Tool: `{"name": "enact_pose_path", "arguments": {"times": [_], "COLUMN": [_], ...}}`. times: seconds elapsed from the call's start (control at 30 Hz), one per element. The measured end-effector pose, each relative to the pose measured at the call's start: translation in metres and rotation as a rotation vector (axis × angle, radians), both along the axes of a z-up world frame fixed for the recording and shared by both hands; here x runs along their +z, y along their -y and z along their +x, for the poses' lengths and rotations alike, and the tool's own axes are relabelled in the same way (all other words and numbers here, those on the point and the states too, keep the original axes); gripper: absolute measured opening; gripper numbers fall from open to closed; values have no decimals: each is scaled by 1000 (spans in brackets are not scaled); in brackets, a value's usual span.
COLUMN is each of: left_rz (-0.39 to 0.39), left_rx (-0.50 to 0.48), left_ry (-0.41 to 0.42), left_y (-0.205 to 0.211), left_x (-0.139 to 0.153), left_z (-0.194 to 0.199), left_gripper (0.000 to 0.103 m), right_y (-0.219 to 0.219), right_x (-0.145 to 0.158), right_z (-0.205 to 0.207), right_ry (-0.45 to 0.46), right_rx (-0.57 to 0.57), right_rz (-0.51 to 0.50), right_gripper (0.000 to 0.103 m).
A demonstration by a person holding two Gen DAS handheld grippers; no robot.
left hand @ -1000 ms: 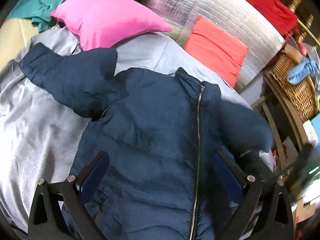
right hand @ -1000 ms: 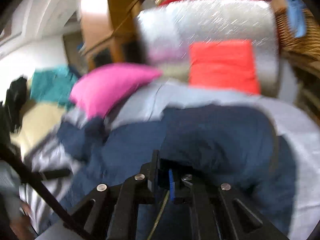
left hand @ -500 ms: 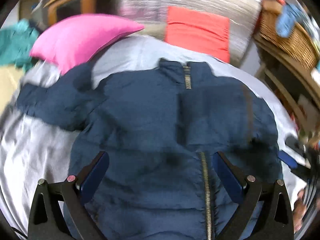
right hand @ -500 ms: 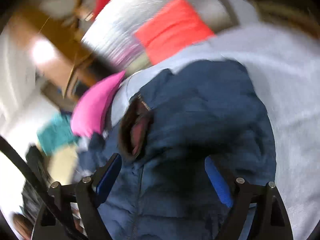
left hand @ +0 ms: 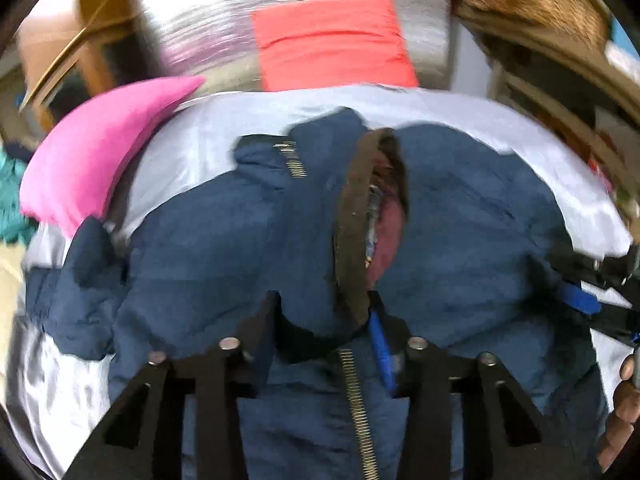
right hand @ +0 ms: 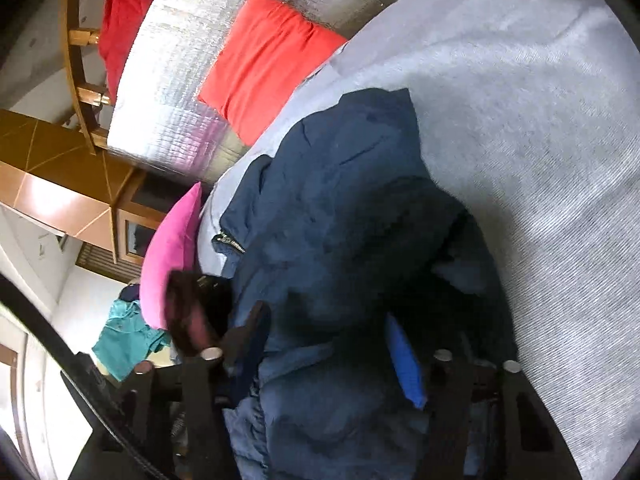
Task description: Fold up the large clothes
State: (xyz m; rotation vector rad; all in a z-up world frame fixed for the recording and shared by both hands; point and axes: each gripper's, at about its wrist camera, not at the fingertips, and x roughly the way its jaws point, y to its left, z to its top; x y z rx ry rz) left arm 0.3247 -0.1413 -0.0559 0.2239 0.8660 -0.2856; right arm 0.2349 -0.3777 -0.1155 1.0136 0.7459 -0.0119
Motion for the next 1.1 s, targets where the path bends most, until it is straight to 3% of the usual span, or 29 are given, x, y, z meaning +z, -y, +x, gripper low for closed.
{"name": "enact_pose_path", "arguments": {"times": [0.17,0.33,0.4,0.5,0.57,0.63,0.7,0.8,0.9,1.03,1.1], "left_rz": [-214,-325,-319,-266,-333,-356,-316,-293,-351,-274,-246], "left_rx": [111,174,176,264,265,247,299,307,316,334,327], "left_ry": [-89,-174,-160,-86,-115,-223,-266,-238,-216,-239,-209], "left_y": [-73,-97,-103,-123,-140,-143,-142,-133,-138,-128,-120], "left_x": [-2,-12,-12,-4,-6,-26,-47,-48,-39,-63,-58], "left_z": [15,30,33,38,51,68,75,78,81,86,82], "left_gripper": [37,33,27,24,24,24,24,24,24,30,35], "right_y": [1,-7,-13,-18,-22,-26,-23,-12,-8,-13,-14], "right_x": [-9,-5,8,31,38,35,19,4,10,1,-5], "right_z": [2,15,19,18,22,26,32,31,29,33,36], "right_ry": [-31,-55,-40,28,42,17,-21,-30,-5,-25,-35], "right_rx": [9,14,24,35,58,66,78,76,67,75,77], "right_rz": [-51,-107,-172,-221,-242,-283,-285,-186,-186,-206,-212], "right_gripper": [32,16,11,10,9,9,9,9,9,9,10]}}
